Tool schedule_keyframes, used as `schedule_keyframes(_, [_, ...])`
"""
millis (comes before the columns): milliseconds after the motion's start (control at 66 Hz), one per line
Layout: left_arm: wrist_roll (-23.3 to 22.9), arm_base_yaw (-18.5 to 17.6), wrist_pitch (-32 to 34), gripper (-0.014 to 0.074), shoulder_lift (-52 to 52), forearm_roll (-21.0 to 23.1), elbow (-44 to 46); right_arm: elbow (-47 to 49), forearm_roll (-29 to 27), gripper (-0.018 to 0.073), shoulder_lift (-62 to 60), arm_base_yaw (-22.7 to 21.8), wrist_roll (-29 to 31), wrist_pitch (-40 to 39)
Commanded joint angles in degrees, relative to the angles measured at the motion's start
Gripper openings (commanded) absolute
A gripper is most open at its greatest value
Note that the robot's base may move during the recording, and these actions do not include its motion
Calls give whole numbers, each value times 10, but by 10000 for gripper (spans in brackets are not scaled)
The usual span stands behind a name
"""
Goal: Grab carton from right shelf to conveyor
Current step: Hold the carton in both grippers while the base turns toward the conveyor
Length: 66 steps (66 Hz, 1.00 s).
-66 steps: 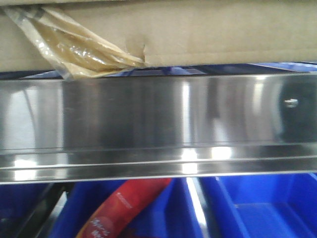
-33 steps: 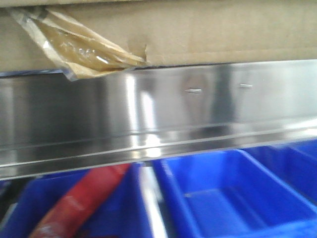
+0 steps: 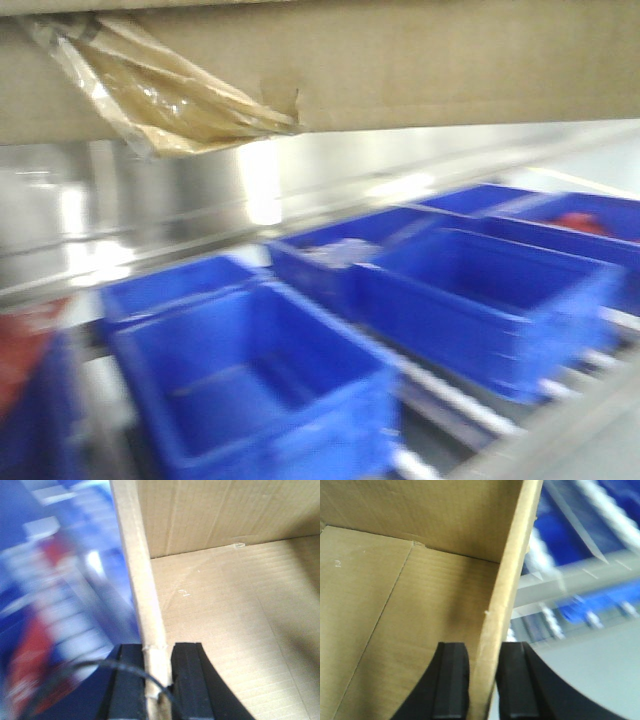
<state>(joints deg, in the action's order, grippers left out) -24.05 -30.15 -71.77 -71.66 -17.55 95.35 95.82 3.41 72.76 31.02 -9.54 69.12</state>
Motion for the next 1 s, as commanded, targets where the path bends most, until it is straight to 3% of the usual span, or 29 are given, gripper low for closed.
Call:
schedule_keyframes(0, [5, -6, 18, -16, 5, 18, 2, 2, 3, -67, -8, 1, 6, -37])
schedule_keyframes(985, [5, -6, 18, -16, 5, 16, 2, 2, 3, -67, -8, 1, 6, -38])
